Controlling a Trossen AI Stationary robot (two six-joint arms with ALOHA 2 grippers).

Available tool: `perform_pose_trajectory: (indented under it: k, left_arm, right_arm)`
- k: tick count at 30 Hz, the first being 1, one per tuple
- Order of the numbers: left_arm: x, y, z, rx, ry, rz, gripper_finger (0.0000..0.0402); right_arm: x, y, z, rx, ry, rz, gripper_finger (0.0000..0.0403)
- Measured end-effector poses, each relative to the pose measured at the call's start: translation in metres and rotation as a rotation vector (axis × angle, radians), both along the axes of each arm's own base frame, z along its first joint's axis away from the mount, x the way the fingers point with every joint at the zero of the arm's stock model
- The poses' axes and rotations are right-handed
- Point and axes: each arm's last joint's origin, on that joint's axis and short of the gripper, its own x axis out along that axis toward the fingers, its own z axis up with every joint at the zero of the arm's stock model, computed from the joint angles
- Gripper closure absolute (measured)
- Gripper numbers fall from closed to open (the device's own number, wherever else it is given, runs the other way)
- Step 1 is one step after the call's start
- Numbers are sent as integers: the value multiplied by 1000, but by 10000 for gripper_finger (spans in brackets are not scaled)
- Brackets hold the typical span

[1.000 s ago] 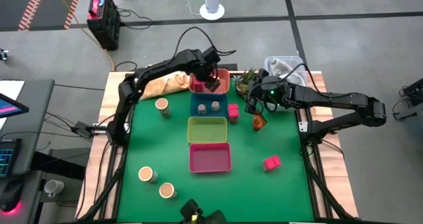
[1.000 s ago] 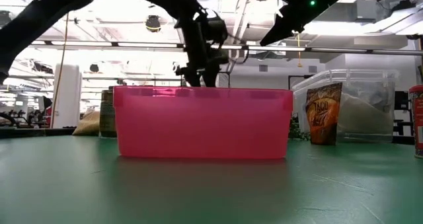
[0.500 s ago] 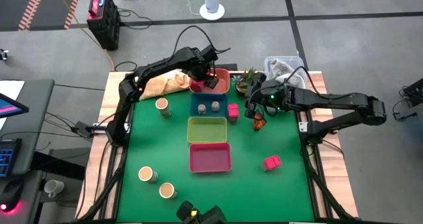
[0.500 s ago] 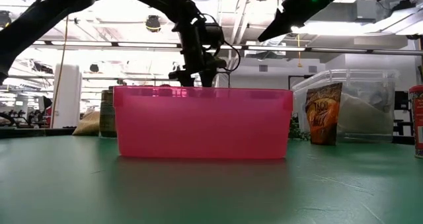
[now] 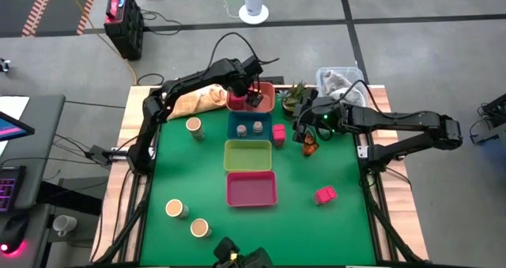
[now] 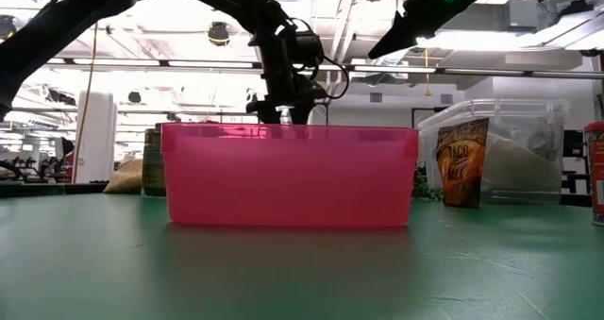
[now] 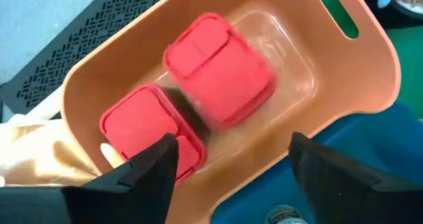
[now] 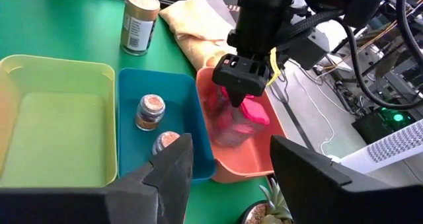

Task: Sort spices by type
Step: Put the red seasoning can into the orange bin

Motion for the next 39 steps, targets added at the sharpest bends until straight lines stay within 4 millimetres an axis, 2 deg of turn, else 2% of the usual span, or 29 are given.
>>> perform_pose_trajectory:
  k: [4, 10, 14, 19, 22, 25, 29, 32, 35, 39]
  left_arm:
    - [3, 2, 3, 31, -25, -28, 119]
    - [6, -2, 22, 130, 13, -172, 121]
    - [14, -16, 25, 208, 77, -296, 132]
    - [27, -39, 24, 321, 73, -463, 151]
    - [26, -52, 24, 377, 67, -530, 163]
    - [13, -56, 23, 412, 40, -532, 170]
    - [-19, -56, 22, 497, -29, -487, 175]
    - [-42, -64, 21, 499, -94, -415, 175]
    - [-61, -84, 27, 514, -187, -387, 175]
    - [-82, -115, 34, 565, -310, -404, 175]
  right_arm:
    - [0, 0, 0, 0, 0, 0, 168]
    - [0, 0, 0, 2, 0, -1, 168]
    - [0, -2, -2, 7, -11, -13, 168]
    - [1, -14, -11, -10, -48, -9, 168]
    - [0, -22, -15, 3, -58, 3, 168]
    - [-2, -26, -18, 14, -31, -8, 168]
    - [-2, -27, -18, 14, -36, -11, 168]
    - [4, -29, -20, 19, -55, -13, 168]
    - [17, -33, -26, 15, -93, -15, 168]
    - [45, -44, -26, 39, -91, -32, 171]
